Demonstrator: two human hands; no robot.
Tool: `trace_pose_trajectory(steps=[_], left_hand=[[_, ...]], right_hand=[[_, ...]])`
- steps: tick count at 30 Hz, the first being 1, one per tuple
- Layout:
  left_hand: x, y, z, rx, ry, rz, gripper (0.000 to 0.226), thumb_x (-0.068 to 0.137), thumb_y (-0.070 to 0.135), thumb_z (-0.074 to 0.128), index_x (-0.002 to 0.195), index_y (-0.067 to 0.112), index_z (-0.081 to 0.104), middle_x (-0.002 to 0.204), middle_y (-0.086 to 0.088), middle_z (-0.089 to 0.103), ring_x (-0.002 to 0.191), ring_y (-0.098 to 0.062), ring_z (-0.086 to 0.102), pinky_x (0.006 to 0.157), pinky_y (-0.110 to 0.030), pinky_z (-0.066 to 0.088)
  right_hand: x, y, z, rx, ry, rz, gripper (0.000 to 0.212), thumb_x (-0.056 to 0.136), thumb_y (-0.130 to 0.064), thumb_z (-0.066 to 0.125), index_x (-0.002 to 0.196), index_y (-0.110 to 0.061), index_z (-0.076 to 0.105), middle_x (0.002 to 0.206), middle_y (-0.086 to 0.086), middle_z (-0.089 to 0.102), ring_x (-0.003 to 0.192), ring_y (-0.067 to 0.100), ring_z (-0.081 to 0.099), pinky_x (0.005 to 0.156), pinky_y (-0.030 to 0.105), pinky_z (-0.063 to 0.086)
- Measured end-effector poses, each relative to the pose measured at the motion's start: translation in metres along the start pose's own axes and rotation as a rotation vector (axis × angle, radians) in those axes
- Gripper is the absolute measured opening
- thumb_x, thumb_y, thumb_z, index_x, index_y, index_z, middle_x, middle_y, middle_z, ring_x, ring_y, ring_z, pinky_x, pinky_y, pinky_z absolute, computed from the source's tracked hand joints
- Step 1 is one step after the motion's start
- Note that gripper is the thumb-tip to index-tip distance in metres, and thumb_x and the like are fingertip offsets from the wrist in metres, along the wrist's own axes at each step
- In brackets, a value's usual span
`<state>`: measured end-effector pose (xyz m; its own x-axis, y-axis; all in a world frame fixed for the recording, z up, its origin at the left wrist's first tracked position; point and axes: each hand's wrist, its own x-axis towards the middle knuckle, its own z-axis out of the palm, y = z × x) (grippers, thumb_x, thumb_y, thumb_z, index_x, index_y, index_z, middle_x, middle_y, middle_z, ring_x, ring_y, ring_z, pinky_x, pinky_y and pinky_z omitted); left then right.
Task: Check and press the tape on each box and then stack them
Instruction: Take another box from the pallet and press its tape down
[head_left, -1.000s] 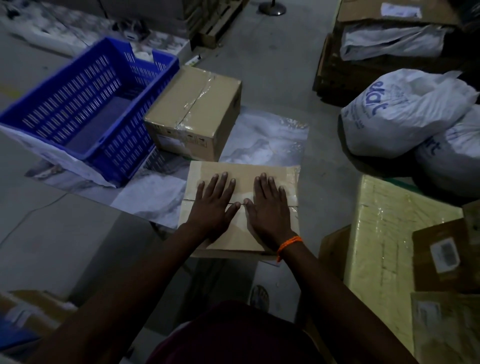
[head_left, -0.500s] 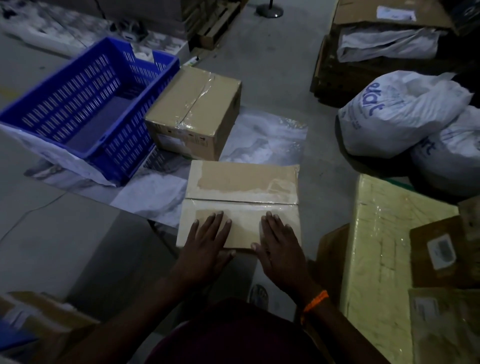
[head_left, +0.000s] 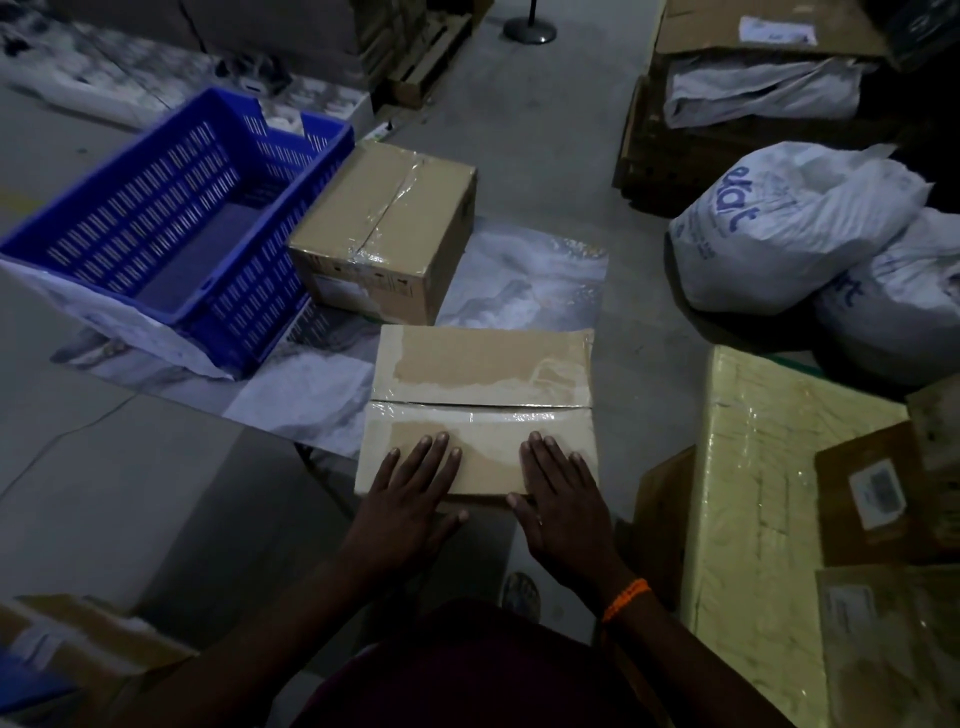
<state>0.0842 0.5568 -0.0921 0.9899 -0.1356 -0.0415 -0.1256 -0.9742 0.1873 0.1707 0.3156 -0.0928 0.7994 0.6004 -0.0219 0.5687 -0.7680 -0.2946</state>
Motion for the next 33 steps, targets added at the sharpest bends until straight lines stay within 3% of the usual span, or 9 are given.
trace_pose_trajectory(steps=[3, 6, 9, 12, 15, 18, 22, 26, 33], left_hand=[[0.002, 0.001, -0.007, -0.133, 0.083, -0.030, 0.071, 0.105, 0.063, 0.018, 0.156, 0.018, 0.037, 0.164, -0.008, 0.026, 0.151, -0.027, 0.026, 0.122, -0.049, 0.025], [0.011, -0.010, -0.022, -0.239, 0.209, -0.119, 0.064, 0.103, 0.057, 0.031, 0.146, 0.014, 0.051, 0.158, -0.011, 0.040, 0.149, -0.028, 0.033, 0.118, -0.051, 0.033], [0.037, -0.041, -0.028, -0.350, 0.235, -0.324, 0.071, 0.096, 0.056, 0.045, 0.154, 0.015, 0.036, 0.161, -0.011, 0.034, 0.151, -0.028, 0.026, 0.121, -0.051, 0.028], [0.069, -0.064, -0.036, -0.692, 0.143, -0.607, 0.090, 0.086, 0.064, 0.059, 0.156, 0.016, 0.026, 0.153, -0.013, 0.044, 0.138, -0.033, 0.044, 0.112, -0.054, 0.040], [0.086, -0.072, -0.049, -0.983, 0.092, -0.776, 0.076, 0.083, 0.066, 0.065, 0.141, 0.021, 0.049, 0.133, -0.010, 0.062, 0.117, -0.031, 0.061, 0.095, -0.052, 0.055], [0.092, -0.066, -0.058, -1.129, 0.171, -0.792, 0.047, 0.089, 0.047, 0.072, 0.129, 0.024, 0.058, 0.123, -0.005, 0.066, 0.106, -0.026, 0.065, 0.080, -0.043, 0.060], [0.092, -0.057, -0.065, -1.146, 0.367, -0.746, 0.053, 0.090, 0.025, 0.071, 0.138, 0.022, 0.049, 0.131, -0.002, 0.060, 0.116, -0.023, 0.060, 0.085, -0.037, 0.053], [0.087, -0.048, -0.076, -1.296, 0.492, -0.660, 0.052, 0.092, 0.032, 0.073, 0.136, 0.025, 0.045, 0.138, -0.003, 0.057, 0.121, -0.017, 0.058, 0.097, -0.039, 0.053], [0.049, -0.030, -0.061, -1.302, 0.519, -0.607, 0.052, 0.094, 0.029, 0.070, 0.138, 0.025, 0.043, 0.142, 0.005, 0.052, 0.132, -0.013, 0.052, 0.100, -0.033, 0.049]], right_hand=[[0.003, -0.003, -0.007, 0.095, 0.006, 0.008, 0.084, 0.102, -0.067, 0.006, 0.161, -0.013, 0.031, 0.170, 0.005, 0.022, 0.158, 0.015, 0.010, 0.129, 0.044, 0.013], [0.018, 0.005, -0.017, 0.196, 0.138, 0.093, 0.078, 0.103, -0.065, 0.030, 0.155, -0.007, 0.043, 0.165, 0.010, 0.036, 0.154, 0.021, 0.027, 0.125, 0.042, 0.027], [0.050, 0.021, -0.031, 0.249, 0.288, 0.242, 0.068, 0.100, -0.048, 0.051, 0.151, -0.002, 0.046, 0.160, 0.017, 0.042, 0.148, 0.031, 0.038, 0.119, 0.037, 0.030], [0.084, 0.029, -0.046, 0.362, 0.171, 0.384, 0.077, 0.100, -0.034, 0.064, 0.159, 0.001, 0.028, 0.163, 0.023, 0.031, 0.151, 0.038, 0.033, 0.119, 0.034, 0.027], [0.107, 0.040, -0.050, 0.627, 0.066, 0.581, 0.092, 0.094, -0.047, 0.070, 0.162, -0.008, 0.023, 0.160, 0.020, 0.040, 0.146, 0.038, 0.040, 0.117, 0.040, 0.035], [0.114, 0.040, -0.055, 0.822, 0.192, 0.675, 0.082, 0.084, -0.055, 0.076, 0.149, -0.014, 0.048, 0.142, 0.010, 0.061, 0.132, 0.032, 0.057, 0.103, 0.035, 0.046], [0.108, 0.044, -0.071, 0.826, 0.324, 0.583, 0.079, 0.088, -0.038, 0.079, 0.151, -0.012, 0.039, 0.148, 0.012, 0.055, 0.133, 0.030, 0.054, 0.108, 0.039, 0.045], [0.096, 0.046, -0.090, 0.928, 0.451, 0.482, 0.056, 0.091, -0.021, 0.075, 0.136, -0.012, 0.043, 0.134, 0.009, 0.061, 0.121, 0.026, 0.059, 0.104, 0.045, 0.049], [0.050, 0.033, -0.070, 1.007, 0.475, 0.507, 0.060, 0.085, -0.040, 0.073, 0.134, -0.022, 0.044, 0.134, 0.003, 0.063, 0.123, 0.020, 0.063, 0.102, 0.043, 0.053]])
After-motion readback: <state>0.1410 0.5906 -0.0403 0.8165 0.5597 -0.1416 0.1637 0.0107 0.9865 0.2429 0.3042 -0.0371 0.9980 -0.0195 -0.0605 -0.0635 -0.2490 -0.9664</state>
